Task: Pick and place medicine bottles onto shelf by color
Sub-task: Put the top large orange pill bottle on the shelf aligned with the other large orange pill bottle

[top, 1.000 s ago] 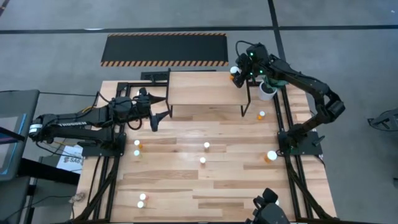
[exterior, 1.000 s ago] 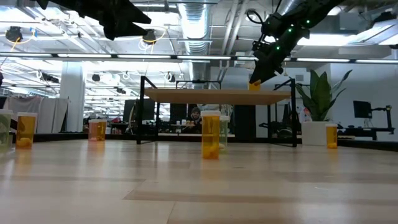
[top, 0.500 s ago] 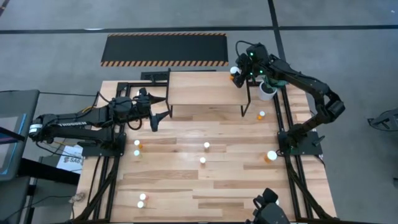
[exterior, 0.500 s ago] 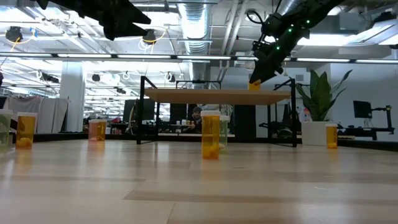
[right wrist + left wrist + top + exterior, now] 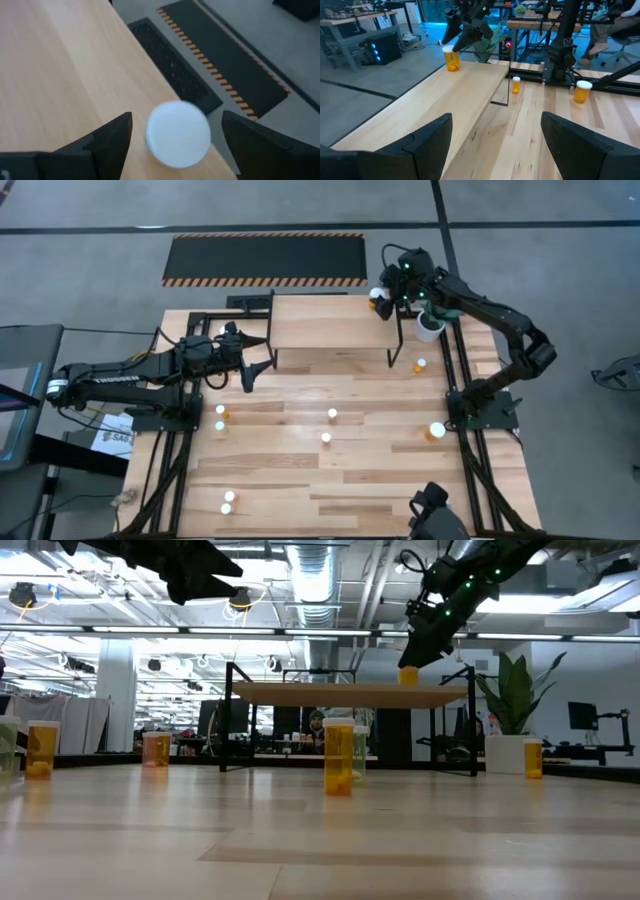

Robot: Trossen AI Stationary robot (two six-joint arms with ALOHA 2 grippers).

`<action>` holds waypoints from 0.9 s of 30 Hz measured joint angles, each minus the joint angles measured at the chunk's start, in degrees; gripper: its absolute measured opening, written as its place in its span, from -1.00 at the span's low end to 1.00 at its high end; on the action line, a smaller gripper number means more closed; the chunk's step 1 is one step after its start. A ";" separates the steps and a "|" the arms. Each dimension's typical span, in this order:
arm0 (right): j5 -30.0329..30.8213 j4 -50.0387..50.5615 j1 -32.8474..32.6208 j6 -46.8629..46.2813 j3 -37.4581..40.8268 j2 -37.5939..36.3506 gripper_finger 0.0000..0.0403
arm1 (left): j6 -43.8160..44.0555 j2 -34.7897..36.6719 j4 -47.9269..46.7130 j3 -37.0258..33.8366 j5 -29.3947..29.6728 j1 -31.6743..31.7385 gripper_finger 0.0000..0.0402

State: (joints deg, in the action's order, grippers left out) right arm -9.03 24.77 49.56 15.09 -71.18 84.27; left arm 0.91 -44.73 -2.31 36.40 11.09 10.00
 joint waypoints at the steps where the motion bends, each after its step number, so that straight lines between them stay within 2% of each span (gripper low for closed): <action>1: -0.01 -0.46 0.00 -0.01 0.00 -0.28 0.67 | 0.00 0.00 0.00 0.00 -0.04 0.00 0.46; 7: 0.01 0.17 -0.29 -0.16 -2.68 -2.71 0.82 | 0.39 0.18 -1.11 0.00 -0.09 0.00 0.46; 12: -0.16 4.09 -3.42 -1.95 -8.17 -6.24 0.88 | 8.04 1.79 -7.84 0.00 0.23 0.00 0.46; 17: -0.31 8.65 -10.41 -3.35 -13.20 -11.54 0.88 | 15.63 2.56 -13.85 -0.02 5.41 0.00 0.46; 21: -2.71 11.27 -17.80 -12.44 -14.78 -15.90 0.87 | 22.98 2.40 -15.60 -0.02 11.15 0.32 0.46; 24: -3.77 11.49 -22.72 -18.41 -14.82 -18.69 0.87 | 25.89 2.35 -18.26 0.87 11.71 1.26 0.46; 27: -3.73 11.46 -26.95 -22.77 -14.82 -20.74 0.87 | 26.56 2.34 -22.36 4.66 11.47 1.99 0.46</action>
State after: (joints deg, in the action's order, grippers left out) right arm -12.76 36.23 22.61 -7.68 -86.00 63.53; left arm 27.47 -42.39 -24.67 41.07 22.56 11.99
